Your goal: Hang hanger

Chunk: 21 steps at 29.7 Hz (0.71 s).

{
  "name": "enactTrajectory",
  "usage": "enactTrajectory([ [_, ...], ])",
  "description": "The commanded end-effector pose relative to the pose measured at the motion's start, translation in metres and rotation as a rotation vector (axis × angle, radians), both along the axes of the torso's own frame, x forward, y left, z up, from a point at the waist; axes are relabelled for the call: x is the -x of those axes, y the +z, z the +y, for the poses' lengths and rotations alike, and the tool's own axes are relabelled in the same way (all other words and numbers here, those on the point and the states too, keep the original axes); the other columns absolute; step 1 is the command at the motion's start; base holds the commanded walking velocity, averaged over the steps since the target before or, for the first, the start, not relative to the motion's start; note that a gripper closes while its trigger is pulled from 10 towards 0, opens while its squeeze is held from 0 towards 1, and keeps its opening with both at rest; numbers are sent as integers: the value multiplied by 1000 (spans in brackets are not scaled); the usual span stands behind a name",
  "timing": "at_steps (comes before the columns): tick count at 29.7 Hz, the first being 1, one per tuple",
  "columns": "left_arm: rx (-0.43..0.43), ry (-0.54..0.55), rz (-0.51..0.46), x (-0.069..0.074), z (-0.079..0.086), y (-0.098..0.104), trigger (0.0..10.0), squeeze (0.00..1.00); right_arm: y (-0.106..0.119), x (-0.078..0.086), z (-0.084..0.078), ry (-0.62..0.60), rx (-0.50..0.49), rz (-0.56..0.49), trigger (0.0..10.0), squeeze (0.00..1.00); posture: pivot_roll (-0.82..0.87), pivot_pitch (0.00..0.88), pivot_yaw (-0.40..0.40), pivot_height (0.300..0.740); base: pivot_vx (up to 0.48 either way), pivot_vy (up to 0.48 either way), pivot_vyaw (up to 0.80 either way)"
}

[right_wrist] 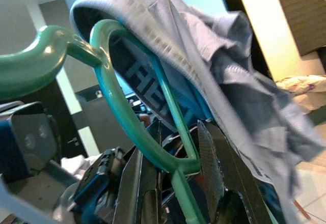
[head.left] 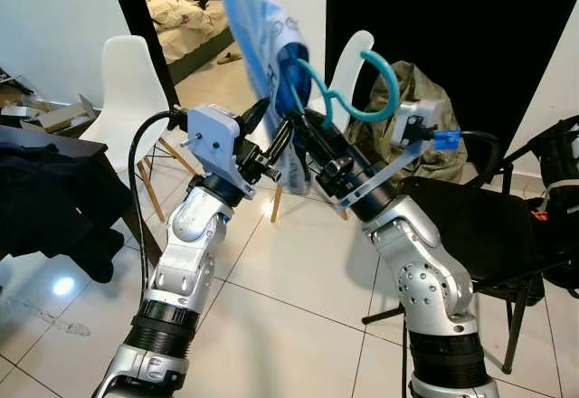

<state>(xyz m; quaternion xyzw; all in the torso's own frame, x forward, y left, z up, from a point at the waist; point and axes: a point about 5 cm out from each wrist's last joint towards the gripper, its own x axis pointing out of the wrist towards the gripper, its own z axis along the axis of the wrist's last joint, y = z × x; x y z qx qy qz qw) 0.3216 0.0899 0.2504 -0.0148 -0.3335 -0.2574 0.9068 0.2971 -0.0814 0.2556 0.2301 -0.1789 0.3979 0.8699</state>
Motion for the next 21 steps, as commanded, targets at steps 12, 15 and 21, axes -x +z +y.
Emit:
enactTrajectory([
  [12, 32, -24, -56, 3, -2, 9, 0, 0, -5, 4, 4, 20, 38, 9, 0, 0, -26, 26, 79, 740, 0, 0, 0],
  [15, 36, -15, -64, 4, 0, 10, 0, 0, -6, 2, 3, 10, 38, 15, 0, 0, -27, 26, 78, 740, 0, 0, 0],
  [21, 33, 8, -65, 4, 5, 10, 0, 0, -9, -2, -2, -32, 38, 40, 0, 0, -21, 32, 77, 740, 0, 0, 0],
])
